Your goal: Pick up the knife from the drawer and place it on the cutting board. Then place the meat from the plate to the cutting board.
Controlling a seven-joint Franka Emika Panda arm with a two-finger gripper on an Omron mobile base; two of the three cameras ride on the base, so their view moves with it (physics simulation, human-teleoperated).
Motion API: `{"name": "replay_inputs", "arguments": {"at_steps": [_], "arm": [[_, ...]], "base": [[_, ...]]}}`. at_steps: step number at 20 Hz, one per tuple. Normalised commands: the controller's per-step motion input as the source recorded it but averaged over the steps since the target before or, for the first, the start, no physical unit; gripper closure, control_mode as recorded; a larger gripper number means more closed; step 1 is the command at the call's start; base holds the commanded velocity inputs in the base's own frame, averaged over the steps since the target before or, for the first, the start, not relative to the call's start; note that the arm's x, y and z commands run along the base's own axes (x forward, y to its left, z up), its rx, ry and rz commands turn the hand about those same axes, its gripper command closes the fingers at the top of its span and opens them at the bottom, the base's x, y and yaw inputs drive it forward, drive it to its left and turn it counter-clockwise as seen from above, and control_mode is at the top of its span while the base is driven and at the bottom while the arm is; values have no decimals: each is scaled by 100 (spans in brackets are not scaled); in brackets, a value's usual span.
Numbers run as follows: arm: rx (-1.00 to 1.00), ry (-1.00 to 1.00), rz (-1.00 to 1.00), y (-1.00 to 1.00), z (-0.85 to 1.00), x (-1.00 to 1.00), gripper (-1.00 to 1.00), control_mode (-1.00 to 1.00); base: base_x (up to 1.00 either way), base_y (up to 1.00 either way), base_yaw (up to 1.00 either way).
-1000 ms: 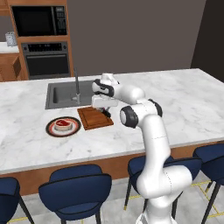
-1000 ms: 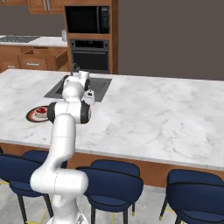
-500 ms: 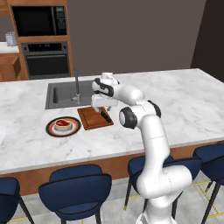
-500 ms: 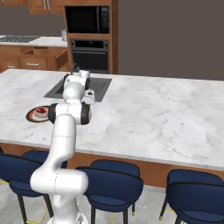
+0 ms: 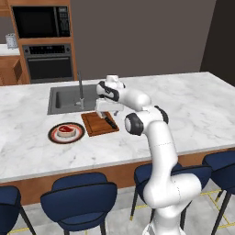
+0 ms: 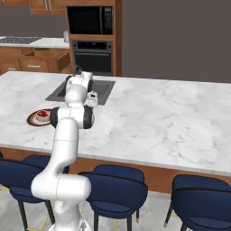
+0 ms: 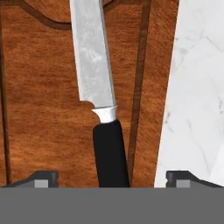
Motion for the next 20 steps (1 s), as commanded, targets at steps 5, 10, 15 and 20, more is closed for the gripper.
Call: {"name": "replay_inputs", "arguments": {"at_steps": [5, 10, 15, 20], "arm": [[0, 0, 0, 41, 16, -43, -100, -100], [0, 1, 0, 61, 6, -67, -100, -100], [0, 1, 0, 48, 0, -70, -100, -100], [0, 0, 0, 30, 1, -61, -100, -100]], "base": [[0, 0, 0], [0, 0, 0], [0, 0, 0], [0, 0, 0]]}}
